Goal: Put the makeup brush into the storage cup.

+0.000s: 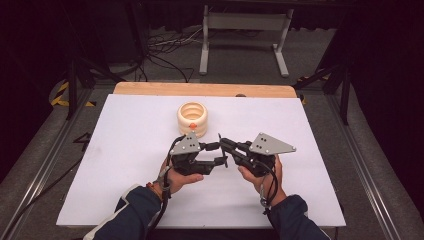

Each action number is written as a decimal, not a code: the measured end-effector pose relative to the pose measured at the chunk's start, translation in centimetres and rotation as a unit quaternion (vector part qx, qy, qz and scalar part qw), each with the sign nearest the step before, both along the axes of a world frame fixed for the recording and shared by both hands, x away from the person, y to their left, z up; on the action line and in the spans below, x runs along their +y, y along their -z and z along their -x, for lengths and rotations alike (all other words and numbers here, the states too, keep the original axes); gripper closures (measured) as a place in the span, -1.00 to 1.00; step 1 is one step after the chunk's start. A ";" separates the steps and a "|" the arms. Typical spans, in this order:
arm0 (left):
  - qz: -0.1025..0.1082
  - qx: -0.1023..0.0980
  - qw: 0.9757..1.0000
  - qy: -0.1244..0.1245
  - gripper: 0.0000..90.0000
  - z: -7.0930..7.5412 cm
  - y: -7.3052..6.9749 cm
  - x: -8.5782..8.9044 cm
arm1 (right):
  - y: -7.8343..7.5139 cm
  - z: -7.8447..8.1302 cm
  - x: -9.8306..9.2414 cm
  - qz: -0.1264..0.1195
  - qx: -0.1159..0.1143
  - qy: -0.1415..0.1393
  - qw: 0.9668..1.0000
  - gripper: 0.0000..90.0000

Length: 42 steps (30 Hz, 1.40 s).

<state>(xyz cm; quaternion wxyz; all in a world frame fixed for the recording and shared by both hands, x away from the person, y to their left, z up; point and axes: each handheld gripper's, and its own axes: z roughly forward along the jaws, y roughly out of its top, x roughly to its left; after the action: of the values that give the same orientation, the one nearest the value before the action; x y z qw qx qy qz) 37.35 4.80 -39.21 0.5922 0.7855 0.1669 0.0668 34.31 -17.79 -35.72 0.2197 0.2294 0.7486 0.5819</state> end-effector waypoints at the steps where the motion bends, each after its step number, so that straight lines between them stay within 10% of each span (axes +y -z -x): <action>1: 0.000 0.001 1.000 -0.002 0.20 0.0 0.1 0.0 | 0.2 0.0 0.2 -0.001 -0.003 0.000 1.000 0.88; 14: -0.004 -0.010 1.000 -0.004 0.85 -0.1 0.3 0.6 | 1.0 0.6 1.0 -0.006 -0.010 0.003 1.000 0.88; 42: -0.045 -0.029 0.998 -0.023 0.85 -0.6 0.8 1.1 | 0.2 2.0 -2.1 0.020 -0.021 0.038 0.999 0.12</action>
<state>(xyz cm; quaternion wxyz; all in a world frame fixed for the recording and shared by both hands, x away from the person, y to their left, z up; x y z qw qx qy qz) 37.93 5.94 -39.98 0.5596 0.8048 0.1643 0.1107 32.33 -19.91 -35.89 0.2618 0.2412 0.7463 0.5624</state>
